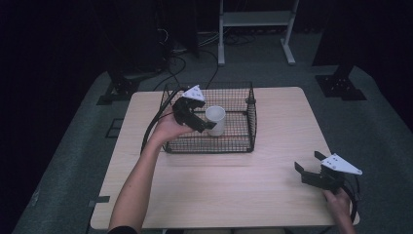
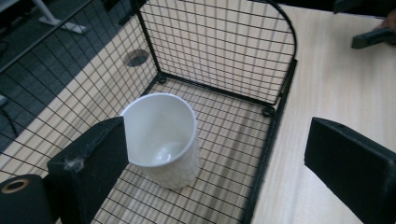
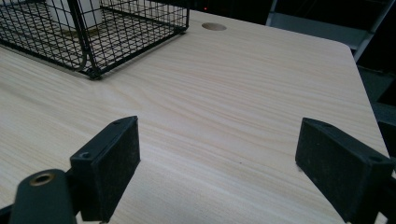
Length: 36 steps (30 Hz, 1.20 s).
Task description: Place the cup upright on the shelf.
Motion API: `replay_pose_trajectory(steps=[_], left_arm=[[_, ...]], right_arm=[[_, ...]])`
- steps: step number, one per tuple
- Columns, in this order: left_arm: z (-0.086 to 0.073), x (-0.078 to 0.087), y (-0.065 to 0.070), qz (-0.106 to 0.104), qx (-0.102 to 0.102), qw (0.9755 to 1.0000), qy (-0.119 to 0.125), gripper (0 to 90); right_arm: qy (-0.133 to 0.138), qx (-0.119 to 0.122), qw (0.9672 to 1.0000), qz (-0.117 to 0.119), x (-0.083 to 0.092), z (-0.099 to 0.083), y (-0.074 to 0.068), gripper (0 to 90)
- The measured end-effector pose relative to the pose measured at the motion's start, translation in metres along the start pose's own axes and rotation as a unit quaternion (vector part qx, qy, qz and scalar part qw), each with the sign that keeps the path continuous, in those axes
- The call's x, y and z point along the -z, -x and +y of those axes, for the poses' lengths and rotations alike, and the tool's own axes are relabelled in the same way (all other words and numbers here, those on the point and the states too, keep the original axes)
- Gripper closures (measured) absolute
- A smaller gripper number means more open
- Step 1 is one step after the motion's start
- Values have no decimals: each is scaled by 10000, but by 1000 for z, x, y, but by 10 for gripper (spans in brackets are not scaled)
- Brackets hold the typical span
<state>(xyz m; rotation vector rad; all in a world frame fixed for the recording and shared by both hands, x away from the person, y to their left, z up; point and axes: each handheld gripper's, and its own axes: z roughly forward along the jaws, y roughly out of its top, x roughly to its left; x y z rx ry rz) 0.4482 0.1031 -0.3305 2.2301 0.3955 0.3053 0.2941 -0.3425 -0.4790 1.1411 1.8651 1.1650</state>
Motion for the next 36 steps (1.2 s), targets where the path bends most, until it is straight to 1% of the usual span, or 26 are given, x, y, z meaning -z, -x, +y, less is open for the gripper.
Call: replay_pose_trajectory(steps=[5,10,15,17,26,30,31,34,36], left_arm=[[-2,5,7,6,-11,10000,84,55],[-4,8,12,7,-48,10000,58,55],[-12,11,19,-6,-15,10000,73,55],[-13,12,21,-11,-14,10000,37,55],[-22,18,32,1,-34,9999,123,55],[-26,19,36,-9,-28,9999,105,55],[-29,20,39,-15,-21,10000,68,55],[-32,21,41,4,-46,9999,100,55],[-35,23,43,-5,-8,9999,129,55]], right_arm=[[-2,3,10000,1,0,0,0,131],[-6,4,10000,-4,0,0,0,131],[-7,5,10000,-2,0,0,0,131],[-9,-3,10000,-1,0,0,0,131],[-8,13,10000,-2,0,0,0,131],[-10,18,10000,4,0,0,0,131],[-13,-3,10000,2,0,0,0,131],[-6,9,10000,2,0,0,0,130],[-10,13,10000,1,0,0,0,131]])
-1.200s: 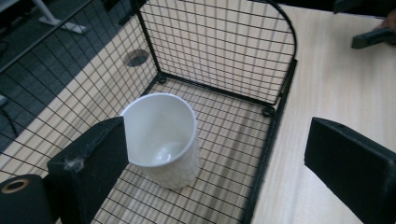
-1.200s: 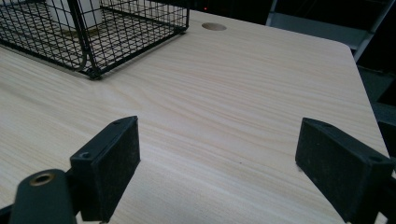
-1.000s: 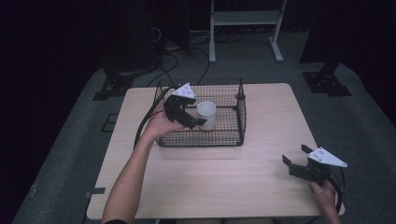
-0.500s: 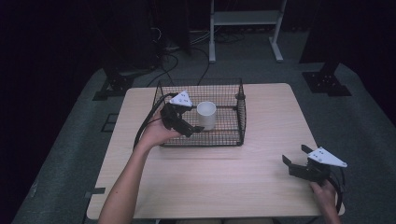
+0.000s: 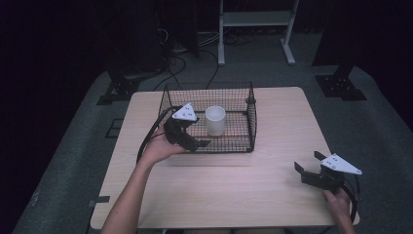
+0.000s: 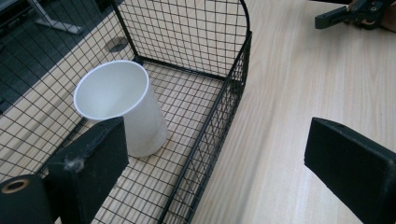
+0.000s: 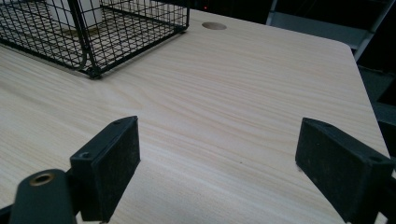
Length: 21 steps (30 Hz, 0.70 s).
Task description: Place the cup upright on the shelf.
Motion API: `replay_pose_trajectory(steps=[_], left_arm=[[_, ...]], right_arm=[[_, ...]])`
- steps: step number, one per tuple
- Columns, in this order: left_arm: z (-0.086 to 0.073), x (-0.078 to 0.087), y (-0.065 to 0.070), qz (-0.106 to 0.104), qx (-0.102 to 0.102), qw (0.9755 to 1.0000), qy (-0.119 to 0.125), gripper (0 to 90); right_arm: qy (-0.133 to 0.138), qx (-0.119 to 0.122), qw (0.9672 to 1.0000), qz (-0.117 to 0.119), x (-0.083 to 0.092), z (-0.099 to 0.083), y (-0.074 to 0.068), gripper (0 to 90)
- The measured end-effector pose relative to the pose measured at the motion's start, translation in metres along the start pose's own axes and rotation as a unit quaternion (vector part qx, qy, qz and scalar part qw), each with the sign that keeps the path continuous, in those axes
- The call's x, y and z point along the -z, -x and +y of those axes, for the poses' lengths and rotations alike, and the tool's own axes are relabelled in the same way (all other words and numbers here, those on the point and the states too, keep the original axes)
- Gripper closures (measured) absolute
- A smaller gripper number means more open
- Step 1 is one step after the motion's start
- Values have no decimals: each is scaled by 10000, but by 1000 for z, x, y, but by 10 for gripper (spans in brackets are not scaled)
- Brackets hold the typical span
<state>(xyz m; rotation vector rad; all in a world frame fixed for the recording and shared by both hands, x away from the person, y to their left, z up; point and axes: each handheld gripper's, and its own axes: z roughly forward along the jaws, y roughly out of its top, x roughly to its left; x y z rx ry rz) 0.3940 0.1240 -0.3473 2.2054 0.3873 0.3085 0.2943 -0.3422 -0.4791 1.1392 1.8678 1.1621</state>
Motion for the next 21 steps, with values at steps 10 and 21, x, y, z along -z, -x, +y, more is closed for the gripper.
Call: replay_pose_trajectory(steps=[10,21], left_arm=[[-10,5,14,-19,-41,10000,27,55],[-25,7,25,-39,39,9999,146,55]], right_arm=[[-6,-17,10000,10,0,0,0,131],[-7,-15,10000,13,0,0,0,131]])
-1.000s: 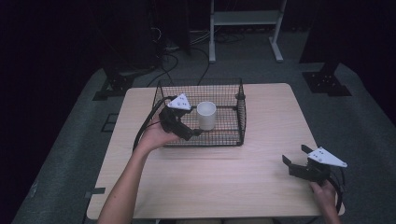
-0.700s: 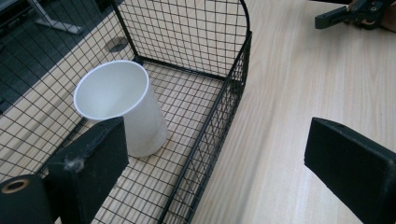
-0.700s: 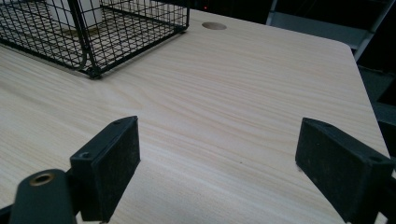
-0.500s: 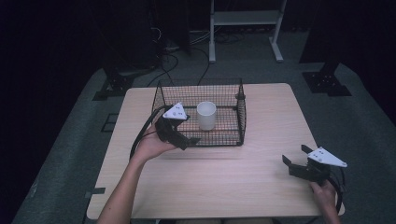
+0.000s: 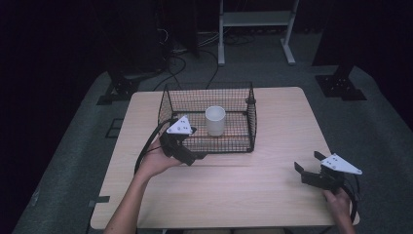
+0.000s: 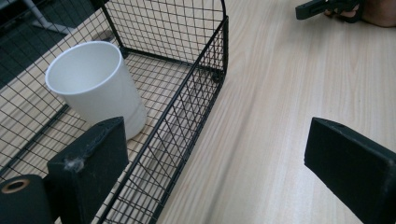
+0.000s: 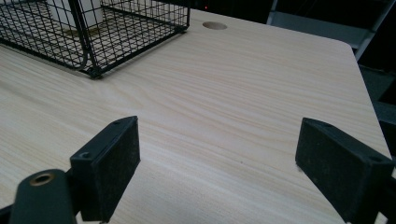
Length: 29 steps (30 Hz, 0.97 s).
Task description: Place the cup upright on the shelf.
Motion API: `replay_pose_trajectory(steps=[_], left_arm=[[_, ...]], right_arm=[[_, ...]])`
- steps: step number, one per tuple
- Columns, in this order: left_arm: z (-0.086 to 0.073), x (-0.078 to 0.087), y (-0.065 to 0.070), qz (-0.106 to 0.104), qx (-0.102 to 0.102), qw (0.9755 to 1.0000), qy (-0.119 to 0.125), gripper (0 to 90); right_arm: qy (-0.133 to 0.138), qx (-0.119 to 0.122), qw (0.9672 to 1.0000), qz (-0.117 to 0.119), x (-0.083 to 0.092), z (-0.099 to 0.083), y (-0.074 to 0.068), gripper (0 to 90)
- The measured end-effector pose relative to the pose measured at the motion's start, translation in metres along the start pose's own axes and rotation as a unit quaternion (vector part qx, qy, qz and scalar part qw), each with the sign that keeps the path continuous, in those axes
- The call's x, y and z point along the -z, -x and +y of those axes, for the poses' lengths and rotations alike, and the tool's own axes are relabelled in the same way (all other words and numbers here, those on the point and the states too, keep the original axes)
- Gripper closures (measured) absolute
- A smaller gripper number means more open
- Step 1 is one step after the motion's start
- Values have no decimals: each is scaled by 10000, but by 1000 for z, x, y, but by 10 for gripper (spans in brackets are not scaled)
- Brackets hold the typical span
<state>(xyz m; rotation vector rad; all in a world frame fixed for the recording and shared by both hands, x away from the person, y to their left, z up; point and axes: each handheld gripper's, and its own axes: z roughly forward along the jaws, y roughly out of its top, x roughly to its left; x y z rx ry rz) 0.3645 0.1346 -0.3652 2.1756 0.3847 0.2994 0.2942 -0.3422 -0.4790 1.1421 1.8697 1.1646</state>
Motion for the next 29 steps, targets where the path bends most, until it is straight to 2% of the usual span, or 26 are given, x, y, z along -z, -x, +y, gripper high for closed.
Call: replay_pose_trajectory(steps=[7,12,20,29], left_arm=[[-14,4,9,-3,89,9999,84,55],[-30,9,18,2,251,9991,334,55],[-51,15,33,-4,444,9978,500,54],[-61,26,40,124,454,9968,648,54]], right_arm=[[0,-13,10000,-1,0,0,0,131],[1,13,10000,-3,0,0,0,131],[11,-3,10000,-3,0,0,0,131],[30,20,10000,-26,1,-1,0,131]])
